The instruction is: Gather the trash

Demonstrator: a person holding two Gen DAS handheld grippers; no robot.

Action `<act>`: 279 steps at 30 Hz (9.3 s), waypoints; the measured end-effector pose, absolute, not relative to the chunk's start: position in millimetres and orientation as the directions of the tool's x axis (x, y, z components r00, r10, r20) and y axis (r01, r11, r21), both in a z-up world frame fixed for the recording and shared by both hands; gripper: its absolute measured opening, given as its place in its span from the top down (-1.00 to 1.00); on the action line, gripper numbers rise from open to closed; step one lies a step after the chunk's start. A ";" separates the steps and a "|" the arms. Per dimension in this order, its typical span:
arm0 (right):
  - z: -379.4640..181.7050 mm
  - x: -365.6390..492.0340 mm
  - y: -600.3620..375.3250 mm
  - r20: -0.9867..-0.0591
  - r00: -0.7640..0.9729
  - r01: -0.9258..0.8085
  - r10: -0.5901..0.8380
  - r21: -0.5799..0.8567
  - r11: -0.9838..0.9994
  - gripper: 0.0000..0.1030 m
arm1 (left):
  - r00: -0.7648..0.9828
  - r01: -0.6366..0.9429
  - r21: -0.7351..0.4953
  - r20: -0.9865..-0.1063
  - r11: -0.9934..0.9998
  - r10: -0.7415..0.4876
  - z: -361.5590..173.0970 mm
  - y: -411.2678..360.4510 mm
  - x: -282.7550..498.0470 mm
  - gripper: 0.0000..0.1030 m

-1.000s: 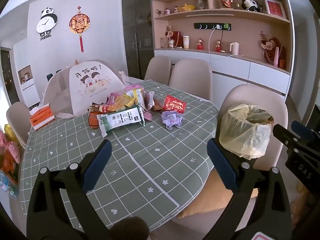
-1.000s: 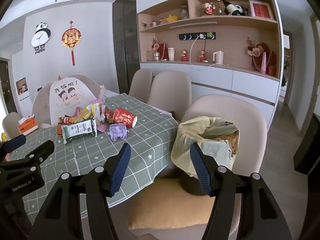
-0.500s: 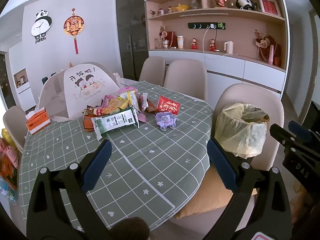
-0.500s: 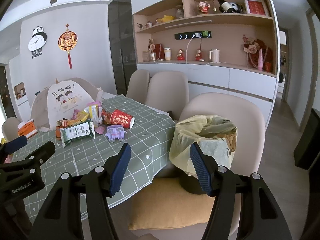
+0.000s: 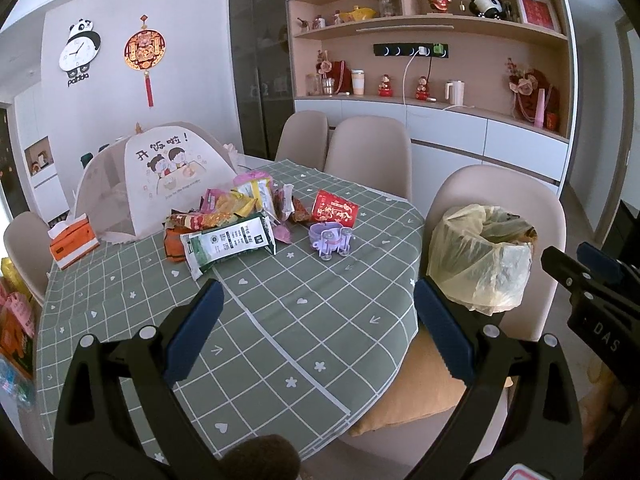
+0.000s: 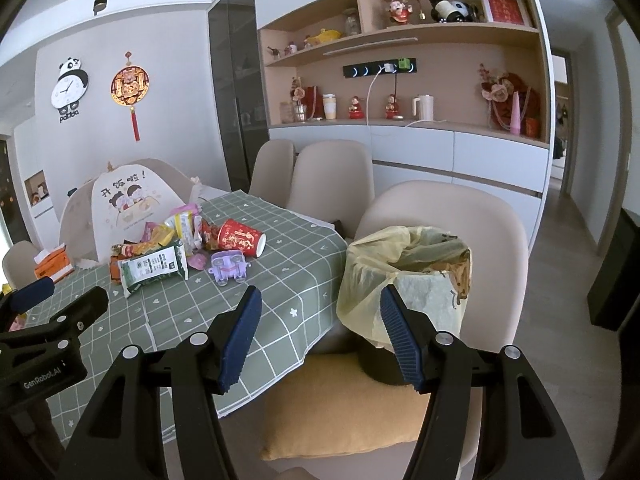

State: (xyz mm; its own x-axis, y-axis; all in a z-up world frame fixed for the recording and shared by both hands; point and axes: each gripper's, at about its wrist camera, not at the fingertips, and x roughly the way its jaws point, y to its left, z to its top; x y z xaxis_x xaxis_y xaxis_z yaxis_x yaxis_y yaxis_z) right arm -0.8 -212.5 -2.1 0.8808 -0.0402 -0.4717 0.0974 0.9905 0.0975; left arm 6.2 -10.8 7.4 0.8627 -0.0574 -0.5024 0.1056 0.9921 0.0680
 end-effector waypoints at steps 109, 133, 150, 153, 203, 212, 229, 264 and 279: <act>-80.9 205.5 -112.5 -0.774 0.633 0.056 -0.007 0.037 0.998 -0.14 | 0.438 0.456 -0.268 -0.762 0.849 -0.476 -106.6 165.7 306.3 -0.56; -57.2 315.4 -169.1 -0.704 0.648 -0.322 0.290 0.092 0.942 -0.14 | 0.408 -0.035 -0.122 -0.908 0.992 -0.097 -124.3 117.9 283.8 -0.02; -106.1 417.0 -92.4 -0.807 0.515 -0.574 0.288 -0.076 0.815 -0.14 | 0.554 -0.079 -0.231 -0.819 0.970 -0.150 -55.5 167.7 242.5 -0.03; -121.6 430.1 -92.2 -0.828 0.492 -0.557 0.271 -0.060 0.828 -0.14 | 0.559 -0.117 -0.236 -0.818 0.965 -0.132 -53.6 184.4 235.9 -0.03; 30.3 187.0 -482.8 -0.628 0.769 0.176 -0.118 0.031 0.984 -0.09 | 0.561 0.519 -0.353 -0.547 0.778 -0.622 9.4 -239.4 294.3 -0.03; -6.7 194.6 -518.2 -0.676 0.733 0.179 -0.079 0.080 0.981 -0.09 | 0.434 0.550 -0.415 -0.600 0.725 -0.672 -53.9 -301.8 312.2 -0.35; -83.4 288.7 -437.8 -0.760 0.618 -0.041 0.199 0.222 0.974 -0.09 | 0.555 0.307 -0.330 -0.699 0.893 -0.450 -52.3 -187.8 276.6 -0.66; -49.7 244.0 -344.3 -0.704 0.699 0.052 0.123 0.221 0.974 -0.10 | 0.640 0.121 -0.348 -0.689 0.930 -0.341 -48.4 24.0 246.8 -0.68; -41.9 267.6 -183.7 -0.717 0.657 -0.144 0.231 0.182 0.973 -0.11 | 0.692 -0.034 -0.233 -0.707 0.972 -0.145 -64.6 224.4 271.3 -0.69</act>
